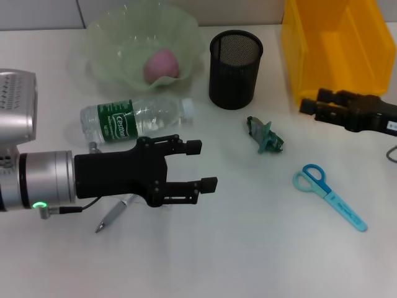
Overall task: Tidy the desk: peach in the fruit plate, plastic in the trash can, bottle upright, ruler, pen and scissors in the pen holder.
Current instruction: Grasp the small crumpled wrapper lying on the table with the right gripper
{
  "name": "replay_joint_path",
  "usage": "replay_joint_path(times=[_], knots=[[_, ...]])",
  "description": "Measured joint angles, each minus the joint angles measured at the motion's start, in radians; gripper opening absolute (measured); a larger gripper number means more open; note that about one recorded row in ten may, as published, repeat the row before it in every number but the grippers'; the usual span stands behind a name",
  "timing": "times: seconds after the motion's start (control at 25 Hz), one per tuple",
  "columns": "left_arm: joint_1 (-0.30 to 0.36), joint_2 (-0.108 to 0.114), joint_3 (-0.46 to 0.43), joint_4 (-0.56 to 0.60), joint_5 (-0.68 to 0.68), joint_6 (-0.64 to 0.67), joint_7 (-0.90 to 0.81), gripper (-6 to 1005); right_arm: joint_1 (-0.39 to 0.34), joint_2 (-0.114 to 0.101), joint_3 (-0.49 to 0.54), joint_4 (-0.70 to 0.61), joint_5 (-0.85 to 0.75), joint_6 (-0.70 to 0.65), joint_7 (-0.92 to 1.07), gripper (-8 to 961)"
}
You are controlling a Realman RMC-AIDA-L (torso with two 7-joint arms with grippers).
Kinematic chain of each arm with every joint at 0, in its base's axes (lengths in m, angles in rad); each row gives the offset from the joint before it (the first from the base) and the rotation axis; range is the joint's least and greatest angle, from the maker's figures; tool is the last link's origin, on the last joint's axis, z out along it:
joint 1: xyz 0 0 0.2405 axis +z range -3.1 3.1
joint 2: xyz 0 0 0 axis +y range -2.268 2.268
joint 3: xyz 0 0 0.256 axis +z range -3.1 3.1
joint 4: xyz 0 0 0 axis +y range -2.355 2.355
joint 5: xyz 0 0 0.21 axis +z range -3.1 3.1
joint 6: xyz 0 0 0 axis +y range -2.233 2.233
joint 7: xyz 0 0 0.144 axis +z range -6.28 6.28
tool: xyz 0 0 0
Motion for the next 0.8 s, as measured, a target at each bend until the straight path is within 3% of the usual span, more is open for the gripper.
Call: replay_joint_path(times=[0.04, 0.08, 0.16, 0.32, 0.44, 0.64, 0.8], knots=[[0.000, 0.000, 0.000, 0.000, 0.000, 0.000, 0.000, 794, 0.008, -0.007, -0.110, -0.103, -0.028, 0.006, 0.148, 761], [-0.002, 0.000, 0.000, 0.000, 0.000, -0.001, 0.000, 794, 0.008, -0.007, -0.110, -0.103, -0.028, 0.006, 0.148, 761], [-0.005, 0.000, 0.000, 0.000, 0.000, -0.008, 0.000, 794, 0.028, -0.022, -0.226, -0.247, -0.100, -0.009, 0.360, 761], [-0.005, -0.001, 0.001, 0.000, 0.000, -0.018, 0.014, 793, 0.068, -0.037, -0.278, -0.310, -0.195, -0.027, 0.510, 761], [-0.005, -0.005, 0.000, 0.001, 0.000, -0.021, 0.035, 793, 0.165, -0.053, -0.315, -0.317, -0.377, -0.040, 0.687, 761], [-0.007, -0.006, 0.000, 0.001, 0.000, -0.022, 0.040, 792, 0.247, -0.047, -0.360, -0.309, -0.505, -0.033, 0.780, 761], [-0.011, -0.008, 0.000, 0.005, 0.000, -0.026, 0.041, 791, 0.288, -0.023, -0.428, -0.301, -0.572, 0.013, 0.830, 761]])
